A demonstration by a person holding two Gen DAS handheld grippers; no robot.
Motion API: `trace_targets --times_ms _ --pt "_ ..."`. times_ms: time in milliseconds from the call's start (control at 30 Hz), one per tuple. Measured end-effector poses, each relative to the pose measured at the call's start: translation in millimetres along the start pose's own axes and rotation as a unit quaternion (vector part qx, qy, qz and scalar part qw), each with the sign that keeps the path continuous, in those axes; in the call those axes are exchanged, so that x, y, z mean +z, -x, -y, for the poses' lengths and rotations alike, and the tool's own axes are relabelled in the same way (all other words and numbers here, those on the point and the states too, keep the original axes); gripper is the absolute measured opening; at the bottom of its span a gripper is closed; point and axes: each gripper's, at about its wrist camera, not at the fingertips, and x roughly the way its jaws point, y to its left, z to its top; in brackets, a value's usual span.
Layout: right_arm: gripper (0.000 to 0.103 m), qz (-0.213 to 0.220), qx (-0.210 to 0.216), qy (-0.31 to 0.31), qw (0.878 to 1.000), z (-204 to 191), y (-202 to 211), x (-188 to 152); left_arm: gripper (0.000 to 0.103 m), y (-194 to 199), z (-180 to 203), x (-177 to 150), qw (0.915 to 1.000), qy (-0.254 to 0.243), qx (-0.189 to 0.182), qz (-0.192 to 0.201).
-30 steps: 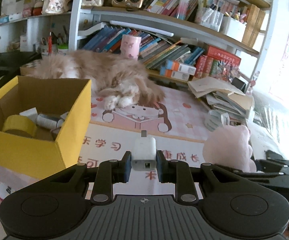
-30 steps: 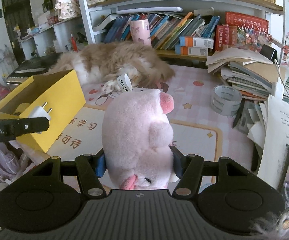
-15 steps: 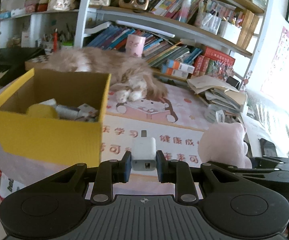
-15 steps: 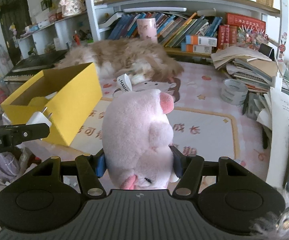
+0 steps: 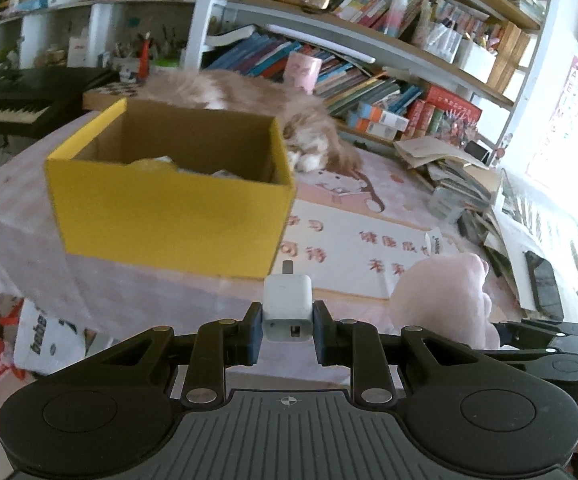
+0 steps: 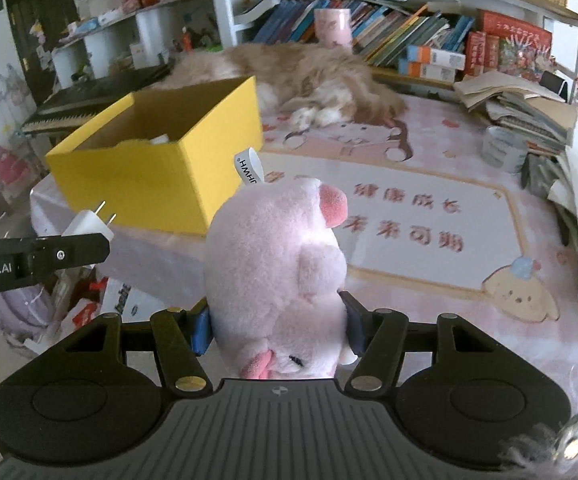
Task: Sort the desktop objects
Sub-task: 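Carry the plush pig and plug adapter with both tools toward the yellow box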
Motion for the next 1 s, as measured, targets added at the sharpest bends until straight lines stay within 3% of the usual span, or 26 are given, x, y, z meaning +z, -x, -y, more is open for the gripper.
trace_targets --times_ms 567,1000 --pt "0.058 -0.012 0.055 0.058 0.997 -78 -5 -3 0.024 49 -69 -16 0.9970 0.054 0.047 0.030" --pt "0.058 -0.003 0.088 0.090 0.992 -112 -15 16 0.024 63 -90 -9 0.9927 0.076 0.071 0.060"
